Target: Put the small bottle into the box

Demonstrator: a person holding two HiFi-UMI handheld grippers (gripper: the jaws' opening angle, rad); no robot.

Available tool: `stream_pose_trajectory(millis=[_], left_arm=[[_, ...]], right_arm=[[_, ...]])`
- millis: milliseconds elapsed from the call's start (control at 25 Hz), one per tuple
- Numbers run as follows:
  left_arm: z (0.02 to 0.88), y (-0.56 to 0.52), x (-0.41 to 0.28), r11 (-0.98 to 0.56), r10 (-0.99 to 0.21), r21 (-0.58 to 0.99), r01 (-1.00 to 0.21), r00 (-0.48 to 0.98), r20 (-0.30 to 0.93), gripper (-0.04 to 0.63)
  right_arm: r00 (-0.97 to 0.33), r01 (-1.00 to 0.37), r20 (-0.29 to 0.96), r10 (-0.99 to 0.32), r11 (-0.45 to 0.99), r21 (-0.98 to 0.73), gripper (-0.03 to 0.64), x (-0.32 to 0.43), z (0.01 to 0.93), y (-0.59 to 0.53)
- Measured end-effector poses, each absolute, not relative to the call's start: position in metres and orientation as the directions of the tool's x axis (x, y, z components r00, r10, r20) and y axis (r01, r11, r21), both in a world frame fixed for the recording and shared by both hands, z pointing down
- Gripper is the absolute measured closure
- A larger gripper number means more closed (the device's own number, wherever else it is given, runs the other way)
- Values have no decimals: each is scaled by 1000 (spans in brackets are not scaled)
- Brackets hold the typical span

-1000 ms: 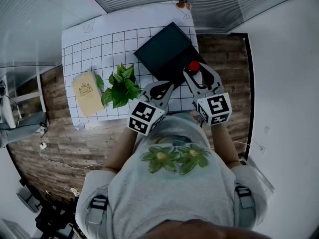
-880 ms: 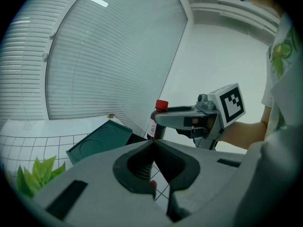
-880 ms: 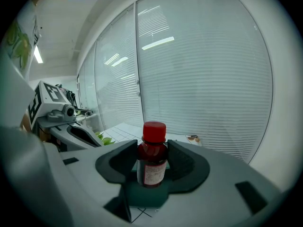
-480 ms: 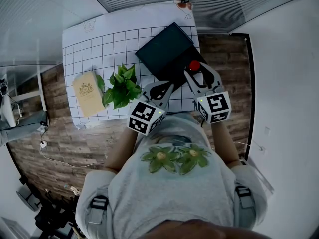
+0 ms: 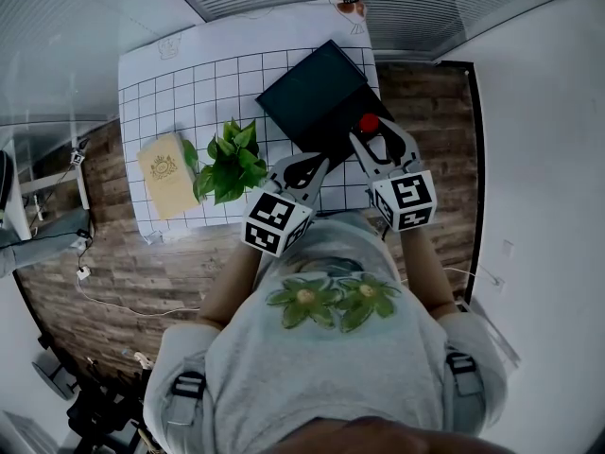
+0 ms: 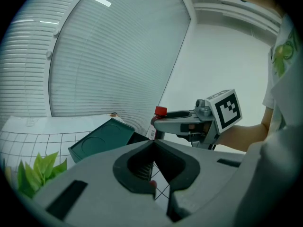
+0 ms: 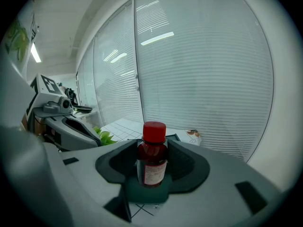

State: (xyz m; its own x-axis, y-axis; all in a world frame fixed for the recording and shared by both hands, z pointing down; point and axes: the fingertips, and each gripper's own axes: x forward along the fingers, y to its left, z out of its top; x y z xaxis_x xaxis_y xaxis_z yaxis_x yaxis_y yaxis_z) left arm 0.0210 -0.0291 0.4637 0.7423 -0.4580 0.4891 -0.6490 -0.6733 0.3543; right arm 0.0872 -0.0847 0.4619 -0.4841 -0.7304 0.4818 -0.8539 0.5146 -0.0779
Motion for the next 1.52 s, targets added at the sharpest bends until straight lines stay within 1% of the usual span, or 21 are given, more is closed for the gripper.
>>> stream_pose_trajectory(millis=[1520], left_arm=[[467,-19,14,-651,-471,352,-673,721,508,588]], right_arm=[[-468,-855,529,-708,515,-67,417,91,497,-89]])
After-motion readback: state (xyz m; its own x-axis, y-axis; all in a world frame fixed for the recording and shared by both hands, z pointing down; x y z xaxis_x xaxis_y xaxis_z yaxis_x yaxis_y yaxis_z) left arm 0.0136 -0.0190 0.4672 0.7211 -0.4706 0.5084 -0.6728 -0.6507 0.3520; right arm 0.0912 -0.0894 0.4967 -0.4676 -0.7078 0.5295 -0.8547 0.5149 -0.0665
